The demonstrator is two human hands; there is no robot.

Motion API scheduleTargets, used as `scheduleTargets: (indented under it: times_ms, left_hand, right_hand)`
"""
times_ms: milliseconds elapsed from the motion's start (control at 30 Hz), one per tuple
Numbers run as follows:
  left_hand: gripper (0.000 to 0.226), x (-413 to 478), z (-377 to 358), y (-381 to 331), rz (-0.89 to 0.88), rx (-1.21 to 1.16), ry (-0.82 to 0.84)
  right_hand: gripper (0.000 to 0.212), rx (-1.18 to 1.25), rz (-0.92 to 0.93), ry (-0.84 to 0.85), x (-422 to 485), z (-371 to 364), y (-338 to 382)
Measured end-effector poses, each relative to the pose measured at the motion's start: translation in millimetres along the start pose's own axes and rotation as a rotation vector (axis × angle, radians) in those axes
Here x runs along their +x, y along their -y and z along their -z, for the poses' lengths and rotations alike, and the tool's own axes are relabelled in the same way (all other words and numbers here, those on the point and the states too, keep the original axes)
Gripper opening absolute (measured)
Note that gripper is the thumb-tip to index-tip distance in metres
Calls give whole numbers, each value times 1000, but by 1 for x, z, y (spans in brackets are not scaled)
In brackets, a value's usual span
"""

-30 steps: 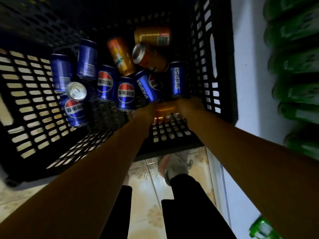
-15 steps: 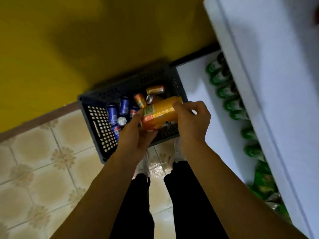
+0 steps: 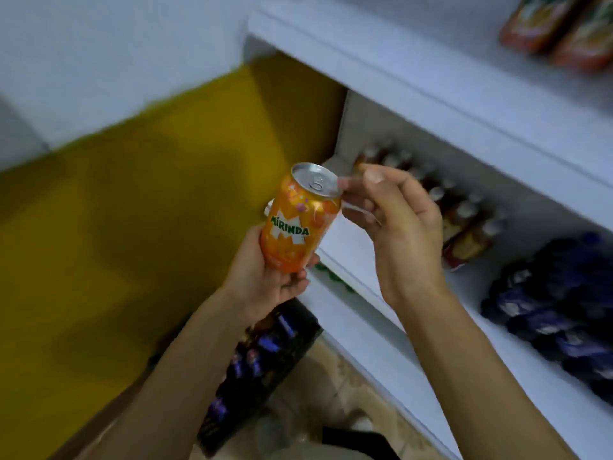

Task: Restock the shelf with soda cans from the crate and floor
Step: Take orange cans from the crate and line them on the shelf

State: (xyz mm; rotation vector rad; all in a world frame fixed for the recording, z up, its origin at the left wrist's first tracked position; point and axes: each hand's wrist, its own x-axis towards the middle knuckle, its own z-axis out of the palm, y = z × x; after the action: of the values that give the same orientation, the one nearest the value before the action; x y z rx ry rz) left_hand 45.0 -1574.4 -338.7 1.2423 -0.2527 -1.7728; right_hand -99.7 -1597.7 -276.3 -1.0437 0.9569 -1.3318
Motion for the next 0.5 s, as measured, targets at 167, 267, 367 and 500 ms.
scheduleTargets:
  times_ms: [167, 267, 367, 500]
  left_hand:
    - [60, -34, -81, -23, 10, 81, 270]
    - [58, -54, -127, -19, 36, 81, 431]
    - [59, -72, -171, -4, 76, 116, 586]
    - [62, -104, -228, 28, 94, 210, 668]
  right_hand:
    - [11, -32, 172, -59, -9, 38, 77]
    - [26, -192, 210, -63, -27, 70, 107]
    - [43, -252, 226, 12, -50, 108, 133]
    - [70, -332, 191, 214, -73, 154, 174]
